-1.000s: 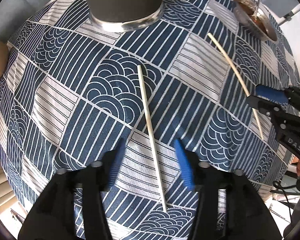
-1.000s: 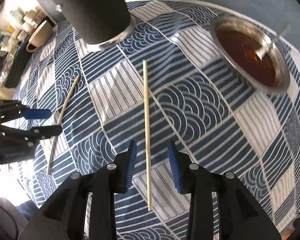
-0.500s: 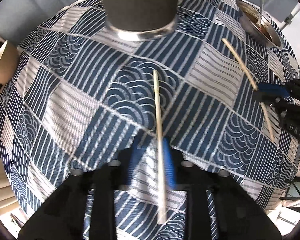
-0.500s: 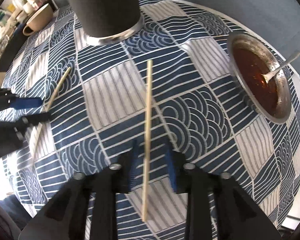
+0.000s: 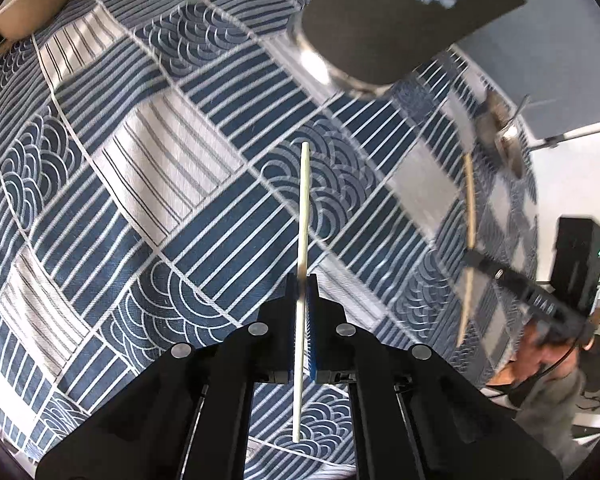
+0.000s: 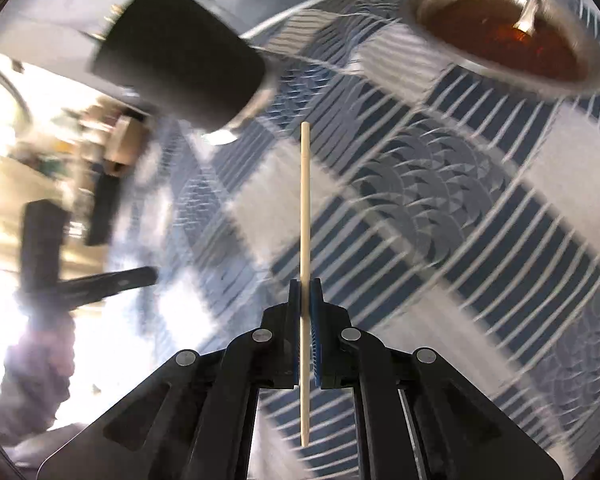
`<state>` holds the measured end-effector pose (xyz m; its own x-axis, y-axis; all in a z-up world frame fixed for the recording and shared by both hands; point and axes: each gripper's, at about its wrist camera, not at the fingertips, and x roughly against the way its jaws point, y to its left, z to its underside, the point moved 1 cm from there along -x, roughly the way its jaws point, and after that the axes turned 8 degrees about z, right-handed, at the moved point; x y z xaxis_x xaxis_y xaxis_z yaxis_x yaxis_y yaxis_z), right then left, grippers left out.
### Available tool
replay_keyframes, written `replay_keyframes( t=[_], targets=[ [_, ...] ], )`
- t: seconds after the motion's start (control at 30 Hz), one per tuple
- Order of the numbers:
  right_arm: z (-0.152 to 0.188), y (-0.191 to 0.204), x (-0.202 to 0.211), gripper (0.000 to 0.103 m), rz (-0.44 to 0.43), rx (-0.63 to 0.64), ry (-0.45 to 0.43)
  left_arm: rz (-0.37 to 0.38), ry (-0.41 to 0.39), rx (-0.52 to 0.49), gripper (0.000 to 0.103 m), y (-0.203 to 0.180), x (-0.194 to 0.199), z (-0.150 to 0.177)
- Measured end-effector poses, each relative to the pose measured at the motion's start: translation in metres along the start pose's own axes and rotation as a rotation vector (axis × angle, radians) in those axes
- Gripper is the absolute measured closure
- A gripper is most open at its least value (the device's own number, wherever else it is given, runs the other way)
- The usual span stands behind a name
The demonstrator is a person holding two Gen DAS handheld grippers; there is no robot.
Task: Organize utensils
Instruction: 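Lift the left gripper's chopstick over the black holder while the right gripper carries its own there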
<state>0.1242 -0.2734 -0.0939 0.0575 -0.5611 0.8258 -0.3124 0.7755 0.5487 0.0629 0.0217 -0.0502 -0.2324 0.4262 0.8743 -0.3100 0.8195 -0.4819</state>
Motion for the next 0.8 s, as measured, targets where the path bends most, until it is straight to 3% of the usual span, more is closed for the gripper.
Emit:
replay_keyframes(
  t=[0.07,0.17,0.33,0.7,0.8],
  targets=[
    [0.001,0.012,0.000,0.098,-0.010,0.007,-0.009,0.004,-0.019,-0.025,0.099,-0.009,0.012,-0.004],
    [-0.006,0.033,-0.001,0.098,-0.016,0.042,-0.027,-0.062,-0.052,-0.064,0.099,-0.017,0.033,-0.011],
    [-0.027,0.062,0.021,0.098,-0.037,0.093,-0.090,-0.070,-0.134,-0.127,0.099,-0.035,0.062,-0.027],
    [-0.095,0.125,0.087,0.098,-0.172,0.188,-0.287,-0.009,-0.303,-0.274,0.099,-0.085,0.133,-0.066],
    [-0.114,0.137,0.091,0.098,-0.167,0.195,-0.315,-0.003,-0.343,-0.302,0.099,-0.095,0.143,-0.082]
  ],
)
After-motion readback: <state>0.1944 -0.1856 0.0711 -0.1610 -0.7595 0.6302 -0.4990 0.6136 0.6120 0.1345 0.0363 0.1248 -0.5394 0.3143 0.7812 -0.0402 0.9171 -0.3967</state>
